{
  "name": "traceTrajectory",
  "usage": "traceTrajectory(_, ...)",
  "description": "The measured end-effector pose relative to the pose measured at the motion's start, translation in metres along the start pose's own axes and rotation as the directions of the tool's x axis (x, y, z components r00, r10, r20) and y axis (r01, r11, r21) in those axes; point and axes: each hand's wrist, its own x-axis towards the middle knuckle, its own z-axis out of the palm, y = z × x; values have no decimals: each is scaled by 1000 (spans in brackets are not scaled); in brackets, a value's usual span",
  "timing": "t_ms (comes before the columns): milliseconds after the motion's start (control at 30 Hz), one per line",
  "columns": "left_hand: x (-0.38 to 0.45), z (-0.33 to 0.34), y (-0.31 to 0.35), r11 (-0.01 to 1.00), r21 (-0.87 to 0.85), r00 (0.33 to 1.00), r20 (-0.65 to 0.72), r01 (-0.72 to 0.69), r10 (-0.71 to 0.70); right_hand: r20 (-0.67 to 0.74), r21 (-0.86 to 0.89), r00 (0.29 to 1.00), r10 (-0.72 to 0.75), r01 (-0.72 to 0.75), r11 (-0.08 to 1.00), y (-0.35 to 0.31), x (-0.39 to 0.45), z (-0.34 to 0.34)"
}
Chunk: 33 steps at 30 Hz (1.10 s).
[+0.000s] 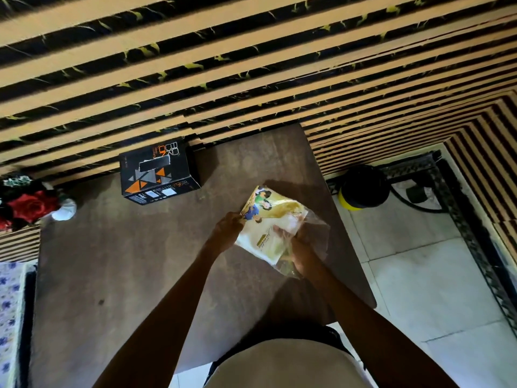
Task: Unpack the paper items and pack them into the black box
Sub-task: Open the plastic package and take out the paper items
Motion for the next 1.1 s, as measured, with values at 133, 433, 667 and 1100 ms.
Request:
traceTrajectory(133,13,-6,-10,952,-295,994,-48,84,-102,122,5,992,13,-14,1000,-5,6,-12)
traceTrajectory(433,24,-12,-41,754,-609,909,-125,247,-399,50,-202,994,-99,107,974,-37,-18,-42)
traceTrajectory(667,11,-6,-83,781,-620,848,-370,79,-380,-279,-37,874,-397,404,914,-58,-60,-118)
traceTrajectory(1100,2,42,-35,825,-527,927,-374,-203,-11,20,-376,1000,-1,9,927,-13,-60,-94)
